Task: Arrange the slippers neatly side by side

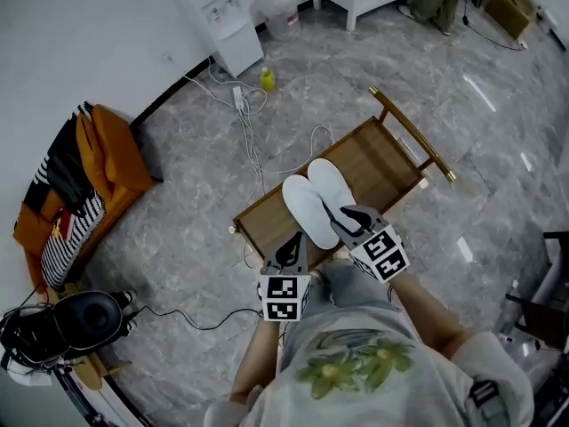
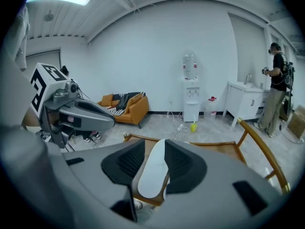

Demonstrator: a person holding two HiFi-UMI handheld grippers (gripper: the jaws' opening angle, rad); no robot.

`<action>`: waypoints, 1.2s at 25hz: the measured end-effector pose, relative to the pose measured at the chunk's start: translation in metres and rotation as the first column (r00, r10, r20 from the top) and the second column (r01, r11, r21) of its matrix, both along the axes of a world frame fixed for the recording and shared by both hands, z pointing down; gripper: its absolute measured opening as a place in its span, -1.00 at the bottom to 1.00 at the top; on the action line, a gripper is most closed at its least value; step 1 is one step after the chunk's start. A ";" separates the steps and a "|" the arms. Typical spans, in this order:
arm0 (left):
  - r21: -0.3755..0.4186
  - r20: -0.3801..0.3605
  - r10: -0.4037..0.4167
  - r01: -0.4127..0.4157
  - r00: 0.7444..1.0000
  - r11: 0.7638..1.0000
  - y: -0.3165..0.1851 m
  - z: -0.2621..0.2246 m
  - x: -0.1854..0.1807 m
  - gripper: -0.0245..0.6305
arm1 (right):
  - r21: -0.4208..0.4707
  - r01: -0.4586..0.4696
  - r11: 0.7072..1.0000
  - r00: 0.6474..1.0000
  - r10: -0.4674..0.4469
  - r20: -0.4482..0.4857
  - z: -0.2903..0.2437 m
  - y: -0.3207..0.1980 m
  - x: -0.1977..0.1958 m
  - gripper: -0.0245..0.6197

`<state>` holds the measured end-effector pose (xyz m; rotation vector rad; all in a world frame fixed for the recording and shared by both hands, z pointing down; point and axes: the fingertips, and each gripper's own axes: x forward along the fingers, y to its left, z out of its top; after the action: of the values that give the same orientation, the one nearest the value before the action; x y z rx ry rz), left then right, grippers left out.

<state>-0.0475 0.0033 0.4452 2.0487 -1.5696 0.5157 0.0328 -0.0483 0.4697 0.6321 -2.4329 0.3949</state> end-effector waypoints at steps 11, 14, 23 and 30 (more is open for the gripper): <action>0.030 -0.002 0.045 -0.045 0.999 0.999 0.019 -0.022 0.002 -0.88 | 0.020 0.001 1.000 0.999 -0.001 0.044 -0.029 0.037 -0.011 -0.90; 0.026 -0.008 0.061 -0.060 0.998 0.998 0.026 -0.020 0.007 -0.87 | 0.018 0.017 1.000 0.998 -0.018 0.066 -0.032 0.049 -0.009 -0.90; 0.072 0.009 0.071 -0.072 0.997 0.995 0.025 -0.031 0.006 -0.87 | 0.051 0.016 0.999 0.997 -0.019 0.073 -0.043 0.059 -0.007 -0.90; 0.080 0.010 0.078 -0.079 0.997 0.994 0.025 -0.039 0.009 -0.87 | 0.085 0.029 0.996 0.998 -0.034 0.058 -0.048 0.058 -0.009 -0.91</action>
<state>-0.0389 0.0287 0.4061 2.1781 -1.5422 0.4965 0.0240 0.0096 0.4221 0.6252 -2.5237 0.3035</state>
